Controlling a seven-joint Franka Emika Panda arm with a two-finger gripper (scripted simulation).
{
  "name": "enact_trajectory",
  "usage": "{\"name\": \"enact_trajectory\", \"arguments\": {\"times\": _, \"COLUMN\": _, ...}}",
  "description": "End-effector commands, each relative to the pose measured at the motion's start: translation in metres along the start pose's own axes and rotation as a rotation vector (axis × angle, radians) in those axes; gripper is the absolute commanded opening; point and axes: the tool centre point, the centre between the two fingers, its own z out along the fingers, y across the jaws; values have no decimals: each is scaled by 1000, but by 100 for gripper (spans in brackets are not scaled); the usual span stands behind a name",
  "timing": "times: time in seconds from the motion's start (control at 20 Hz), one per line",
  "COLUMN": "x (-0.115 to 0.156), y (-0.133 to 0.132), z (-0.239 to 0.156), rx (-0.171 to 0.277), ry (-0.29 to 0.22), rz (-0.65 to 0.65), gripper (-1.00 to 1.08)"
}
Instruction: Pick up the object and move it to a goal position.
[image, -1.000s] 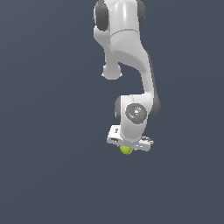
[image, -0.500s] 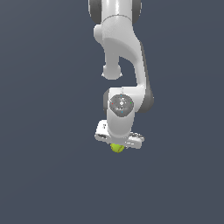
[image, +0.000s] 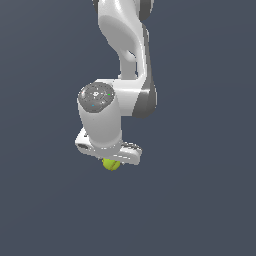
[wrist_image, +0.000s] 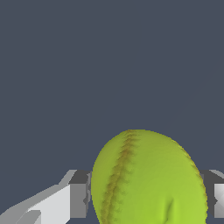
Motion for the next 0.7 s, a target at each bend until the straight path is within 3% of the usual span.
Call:
{"name": "enact_trajectory", "arguments": {"times": 0.0, "x": 8, "y": 19, "z": -20, "rx": 0, "ry": 2, "rz": -1, "gripper": -100}}
{"name": "enact_trajectory", "arguments": {"times": 0.3, "x": 21, "y": 49, "z": -50, "rx": 0, "ry": 2, "rz": -1, "gripper": -100}}
{"name": "enact_trajectory", "arguments": {"times": 0.65, "x": 28, "y": 62, "z": -63, "rx": 0, "ry": 2, "rz": -1, "gripper": -100}}
